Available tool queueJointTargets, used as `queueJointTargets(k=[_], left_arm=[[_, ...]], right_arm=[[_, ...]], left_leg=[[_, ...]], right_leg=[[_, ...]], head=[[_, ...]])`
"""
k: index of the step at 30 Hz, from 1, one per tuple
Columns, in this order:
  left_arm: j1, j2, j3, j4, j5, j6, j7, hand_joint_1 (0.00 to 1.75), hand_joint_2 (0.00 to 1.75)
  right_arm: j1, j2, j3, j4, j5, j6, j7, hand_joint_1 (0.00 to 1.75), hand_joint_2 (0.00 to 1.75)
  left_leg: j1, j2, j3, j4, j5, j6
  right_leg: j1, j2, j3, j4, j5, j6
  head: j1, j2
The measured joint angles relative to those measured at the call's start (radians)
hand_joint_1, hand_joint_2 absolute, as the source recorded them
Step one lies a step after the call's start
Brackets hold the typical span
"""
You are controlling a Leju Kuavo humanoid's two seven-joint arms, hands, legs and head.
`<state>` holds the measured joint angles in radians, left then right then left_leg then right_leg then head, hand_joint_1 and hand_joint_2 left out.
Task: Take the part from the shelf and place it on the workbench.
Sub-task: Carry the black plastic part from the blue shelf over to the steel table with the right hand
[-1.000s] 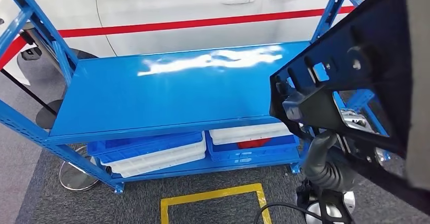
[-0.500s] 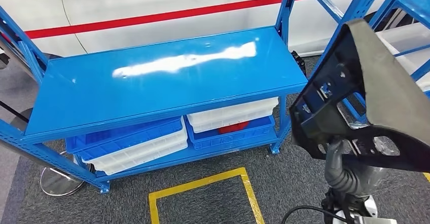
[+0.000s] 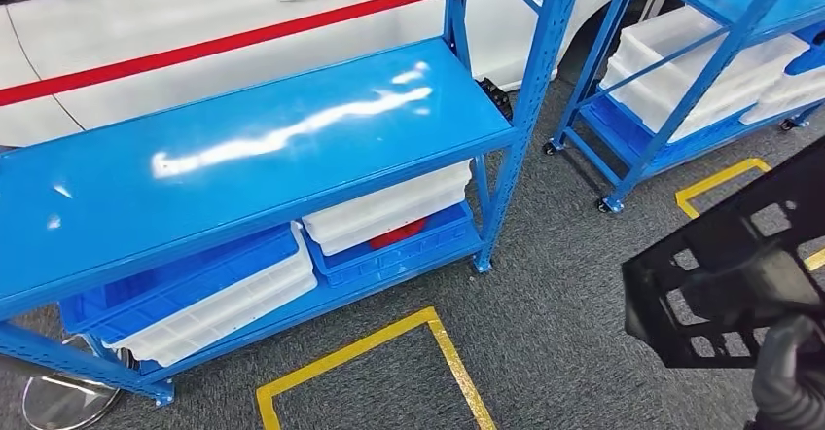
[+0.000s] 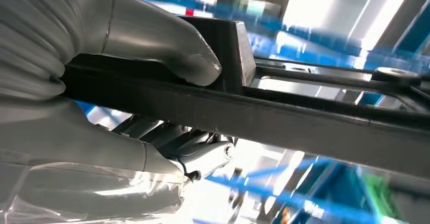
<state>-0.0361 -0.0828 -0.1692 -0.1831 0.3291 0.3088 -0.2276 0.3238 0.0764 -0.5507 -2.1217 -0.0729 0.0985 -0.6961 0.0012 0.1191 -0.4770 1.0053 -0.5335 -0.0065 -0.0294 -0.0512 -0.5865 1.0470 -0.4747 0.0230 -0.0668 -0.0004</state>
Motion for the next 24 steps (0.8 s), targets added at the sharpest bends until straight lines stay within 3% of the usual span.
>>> queueJointTargets(k=[1,3,5,7,8,10,12,14,16,18,20,22,24], left_arm=[[-0.003,0.0,0.0,0.0,-0.003,0.0,0.002,0.0,1.75],[-0.005,0.001,0.0,0.0,-0.008,0.0,0.004,0.0,1.75],[-0.003,0.003,0.0,0.0,-0.011,0.0,0.001,0.0,1.75],[0.001,0.004,0.0,0.0,-0.012,0.005,-0.007,0.0,1.75],[0.002,0.005,0.0,0.0,-0.01,0.01,-0.013,0.0,1.75],[0.003,0.007,0.001,0.0,-0.003,0.018,-0.03,0.0,1.75],[0.002,0.012,0.003,0.0,0.003,0.022,-0.047,0.0,1.75],[0.001,0.015,0.004,0.0,0.004,0.024,-0.057,0.0,1.75],[-0.003,0.013,0.004,0.0,0.004,0.025,-0.061,0.0,1.75],[-0.005,0.012,0.005,0.0,0.001,0.025,-0.059,0.0,1.75],[-0.002,0.012,0.005,0.0,-0.005,0.025,-0.048,0.0,1.75],[0.001,0.012,0.005,0.0,-0.01,0.023,-0.032,0.0,1.75],[0.001,0.012,0.004,0.0,-0.016,0.021,-0.01,0.0,1.75]], right_arm=[[0.0,0.014,-0.017,-0.004,0.002,0.008,0.0,1.75,1.75],[0.001,0.042,-0.04,-0.017,0.004,0.022,0.0,1.75,1.75],[0.002,0.068,-0.053,-0.034,0.004,0.037,0.0,1.75,1.75],[0.006,0.093,-0.064,-0.051,0.007,0.058,0.0,1.75,1.75],[0.009,0.104,-0.069,-0.059,0.01,0.068,0.0,1.75,1.75],[0.011,0.122,-0.076,-0.075,0.019,0.08,0.0,1.75,1.75],[0.01,0.136,-0.08,-0.086,0.022,0.086,0.0,1.75,1.75],[0.009,0.145,-0.081,-0.091,0.022,0.091,0.0,1.75,1.75],[0.008,0.151,-0.081,-0.095,0.026,0.089,0.0,1.75,1.75],[0.008,0.154,-0.08,-0.101,0.035,0.071,0.0,1.75,1.75],[0.009,0.156,-0.077,-0.106,0.044,0.047,0.0,1.75,1.75],[0.013,0.158,-0.074,-0.114,0.048,0.032,0.0,1.75,1.75],[0.024,0.163,-0.074,-0.128,0.051,0.026,0.0,1.75,1.75]], left_leg=[[0.002,-0.004,0.002,0.003,-0.005,-0.006],[0.008,-0.047,-0.016,0.047,-0.045,-0.016],[0.011,-0.096,-0.068,0.167,-0.118,-0.02],[0.011,-0.107,-0.119,0.278,-0.156,-0.017],[0.01,-0.109,-0.123,0.286,-0.144,-0.012],[0.007,-0.123,-0.082,0.19,-0.072,0.003],[0.003,-0.173,-0.032,0.064,-0.012,0.021],[0.0,-0.205,-0.015,0.013,0.001,0.027],[0.0,-0.185,-0.011,0.001,0.009,0.028],[0.003,-0.156,-0.006,-0.016,0.023,0.036],[0.002,-0.125,-0.006,-0.025,0.03,0.044],[0.0,-0.095,-0.008,-0.024,0.03,0.046],[0.001,-0.068,-0.009,-0.021,0.026,0.042]], right_leg=[[-0.001,0.009,-0.003,-0.001,0.002,-0.007],[-0.004,0.03,-0.009,-0.005,0.008,-0.022],[-0.001,0.051,-0.017,-0.005,0.013,-0.031],[0.005,0.078,-0.022,-0.005,0.016,-0.036],[0.008,0.093,-0.023,-0.004,0.018,-0.037],[0.014,0.123,-0.021,-0.004,0.02,-0.037],[0.017,0.148,-0.021,-0.004,0.023,-0.034],[0.013,0.172,-0.028,-0.005,0.031,-0.023],[0.008,0.192,-0.034,-0.006,0.039,-0.008],[0.012,0.153,-0.05,0.023,0.016,0.002],[0.014,0.086,-0.095,0.125,-0.049,0.01],[0.009,0.062,-0.139,0.235,-0.097,0.018],[0.003,0.053,-0.124,0.229,-0.078,0.025]], head=[[0.0,0.0],[0.0,0.0],[0.0,0.0],[0.0,0.0],[0.0,0.0],[0.0,0.0],[0.0,0.0],[0.0,0.0],[0.0,0.0],[0.0,0.0],[0.001,0.0],[0.001,0.0],[0.001,0.0]])
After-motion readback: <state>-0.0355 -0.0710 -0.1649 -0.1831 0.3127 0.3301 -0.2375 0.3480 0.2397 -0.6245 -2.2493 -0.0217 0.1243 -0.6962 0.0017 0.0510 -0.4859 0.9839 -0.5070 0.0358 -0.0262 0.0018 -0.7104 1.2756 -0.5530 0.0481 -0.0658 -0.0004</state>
